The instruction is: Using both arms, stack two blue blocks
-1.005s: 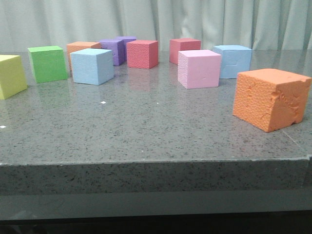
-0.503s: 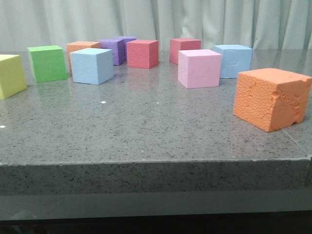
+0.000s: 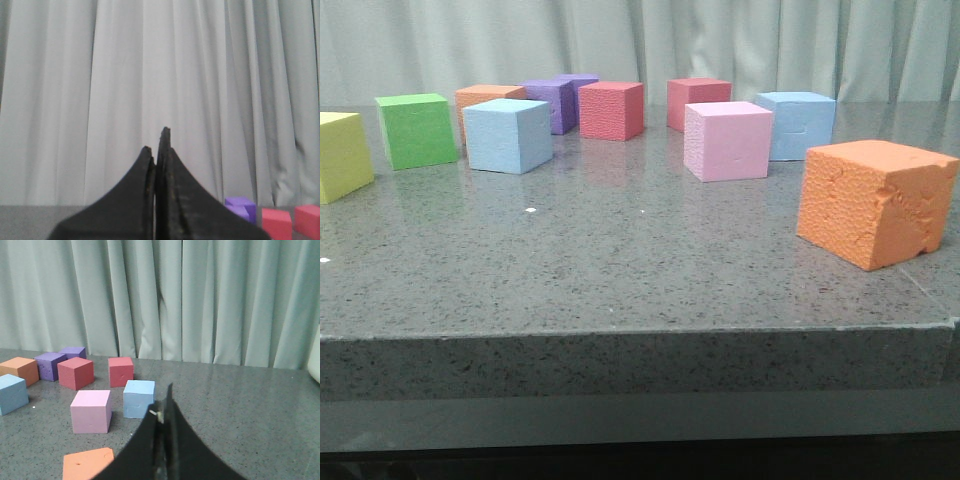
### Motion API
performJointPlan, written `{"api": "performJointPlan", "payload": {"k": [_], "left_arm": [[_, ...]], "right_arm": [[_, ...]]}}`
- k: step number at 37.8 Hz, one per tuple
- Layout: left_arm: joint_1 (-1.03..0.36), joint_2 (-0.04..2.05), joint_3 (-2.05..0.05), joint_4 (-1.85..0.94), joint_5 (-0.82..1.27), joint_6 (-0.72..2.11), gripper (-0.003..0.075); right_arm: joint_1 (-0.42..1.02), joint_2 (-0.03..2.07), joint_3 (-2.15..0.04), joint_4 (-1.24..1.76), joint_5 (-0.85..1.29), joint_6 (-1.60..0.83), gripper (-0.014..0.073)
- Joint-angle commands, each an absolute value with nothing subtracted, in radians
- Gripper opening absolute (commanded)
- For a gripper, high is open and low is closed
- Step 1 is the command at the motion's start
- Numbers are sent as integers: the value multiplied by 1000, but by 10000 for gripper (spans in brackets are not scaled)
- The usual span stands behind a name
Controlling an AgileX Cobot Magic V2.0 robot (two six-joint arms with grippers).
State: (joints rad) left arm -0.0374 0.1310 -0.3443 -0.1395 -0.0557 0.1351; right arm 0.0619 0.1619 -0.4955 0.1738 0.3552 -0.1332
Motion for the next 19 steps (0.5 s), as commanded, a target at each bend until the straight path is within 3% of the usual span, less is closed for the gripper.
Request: {"api": "performJointPlan", "payload": {"k": [1, 7, 12, 19], "left_arm": [[-39, 244, -467, -146, 28, 127, -20], [-39, 415, -631, -146, 264, 127, -20], [-39, 530, -720, -146, 415, 127, -20], [-39, 612, -733, -146, 363, 127, -20]], "right_arm": [[61, 280, -614, 172, 373, -139, -67], [61, 433, -736, 172, 536, -139, -67], [61, 496, -762, 184, 535, -139, -67], [61, 499, -763, 202, 508, -139, -67]]}}
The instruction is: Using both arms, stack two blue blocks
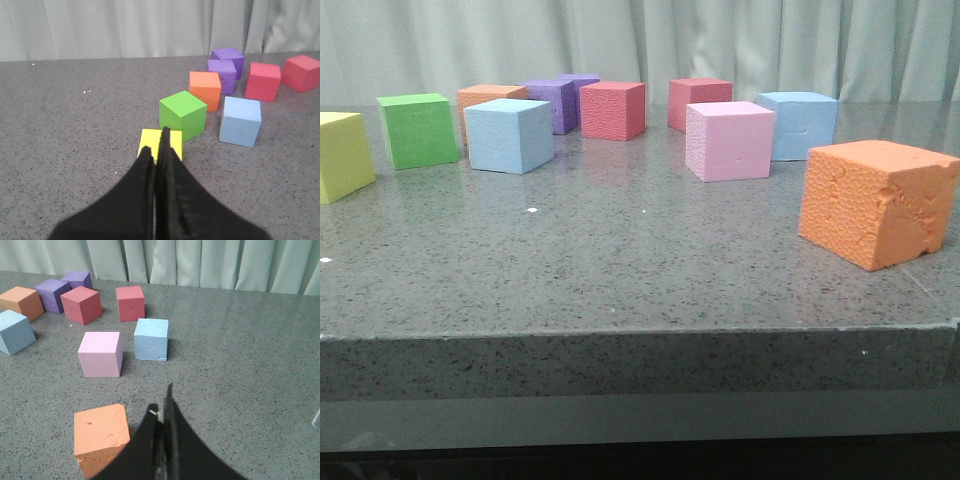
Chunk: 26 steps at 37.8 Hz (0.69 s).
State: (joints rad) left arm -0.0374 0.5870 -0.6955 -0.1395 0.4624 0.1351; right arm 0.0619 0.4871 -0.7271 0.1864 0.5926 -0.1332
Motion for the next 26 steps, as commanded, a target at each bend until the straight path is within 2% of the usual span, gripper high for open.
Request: {"api": "performJointPlan", "payload": {"k": [1, 13, 17, 20, 22, 24, 26], "left_arm": [[-39, 619, -733, -146, 348, 127, -20], [-39, 620, -733, -163, 341, 127, -20], [-39, 620, -733, -163, 341, 127, -18], [-39, 620, -733, -163, 341, 127, 10], [-39, 620, -733, -163, 341, 127, 65], [-39, 620, -733, -163, 341, 127, 161], [-39, 620, -733, -163, 341, 127, 309]], "right_arm": [[61, 499, -763, 204, 509, -139, -67], [61, 499, -763, 206, 514, -139, -66], [61, 499, -763, 206, 514, -139, -39], [61, 499, -763, 206, 514, -139, 62], [61, 499, -763, 206, 514, -139, 176], [61, 499, -763, 206, 513, -139, 315], [61, 499, -763, 206, 513, -139, 470]]}}
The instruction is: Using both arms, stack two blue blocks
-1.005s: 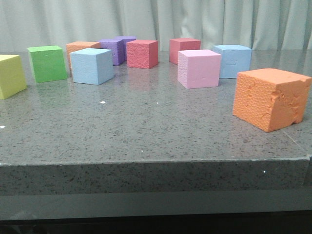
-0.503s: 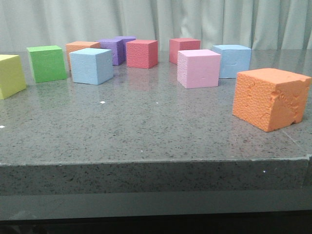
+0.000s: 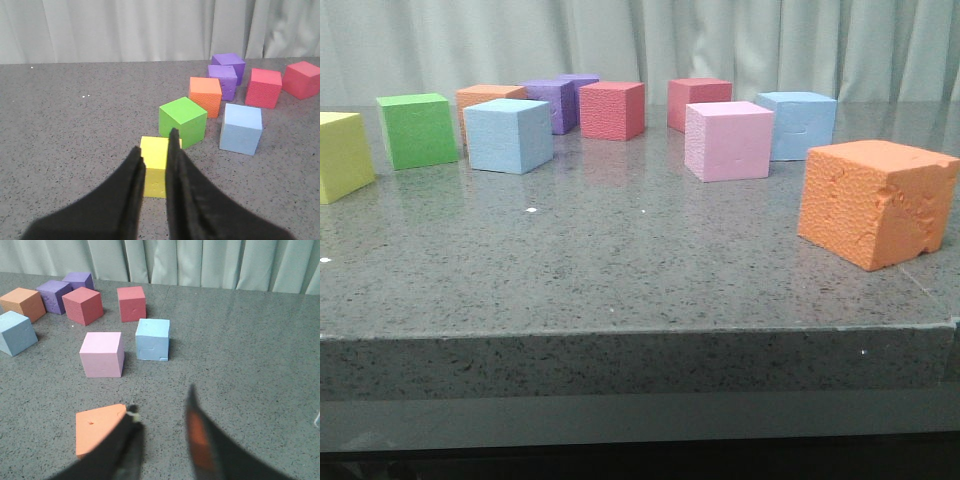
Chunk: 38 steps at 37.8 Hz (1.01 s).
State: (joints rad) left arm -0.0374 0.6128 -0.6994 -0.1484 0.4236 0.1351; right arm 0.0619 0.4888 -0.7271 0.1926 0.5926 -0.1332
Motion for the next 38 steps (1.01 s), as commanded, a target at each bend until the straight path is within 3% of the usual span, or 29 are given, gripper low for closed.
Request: {"api": "performJointPlan", "payload": {"k": [1, 4, 8, 20, 38], "left_arm": [[-39, 620, -733, -163, 341, 127, 396], [-39, 620, -733, -163, 339, 127, 604], [-39, 620, -733, -163, 313, 127, 706], [-39, 620, -731, -163, 276, 127, 619], [-39, 620, -731, -163, 274, 127, 617]], "right_arm": [[61, 499, -763, 206, 511, -139, 525], [61, 499, -763, 206, 511, -139, 662], [61, 499, -763, 206, 509, -139, 645], [61, 685, -794, 207, 463, -139, 645], [61, 1294, -1187, 207, 472, -139, 645]]}}
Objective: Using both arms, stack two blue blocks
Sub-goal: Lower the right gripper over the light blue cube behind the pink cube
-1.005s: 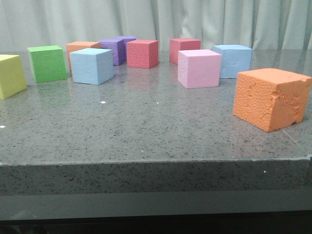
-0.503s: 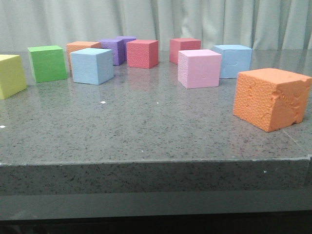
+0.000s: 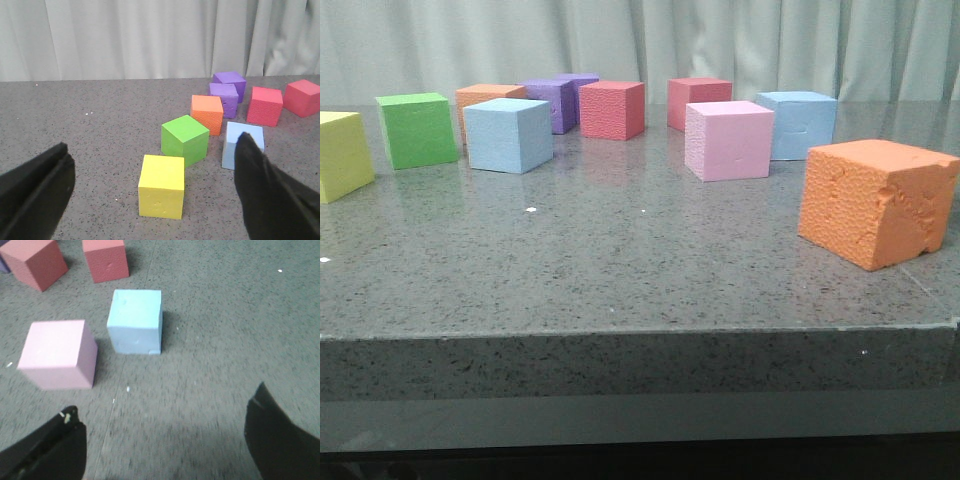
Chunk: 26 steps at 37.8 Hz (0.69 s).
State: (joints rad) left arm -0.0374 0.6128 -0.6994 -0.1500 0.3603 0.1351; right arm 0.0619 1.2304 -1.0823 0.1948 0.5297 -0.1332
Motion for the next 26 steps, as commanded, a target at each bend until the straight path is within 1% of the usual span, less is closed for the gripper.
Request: {"api": "performJointPlan", "payload": {"k": [1, 11, 21, 26], "left_arm": [[-39, 620, -731, -163, 274, 127, 617], [-39, 620, -731, -163, 274, 127, 617], [-39, 620, -731, -163, 274, 127, 617], [-39, 620, -731, -163, 274, 127, 617]], "right_arm": [[61, 1318, -1217, 207, 472, -139, 645], [65, 1579, -1485, 246, 507, -139, 645], [141, 1791, -1767, 255, 630, -139, 645], [152, 1856, -1863, 253, 686, -130, 645]]}}
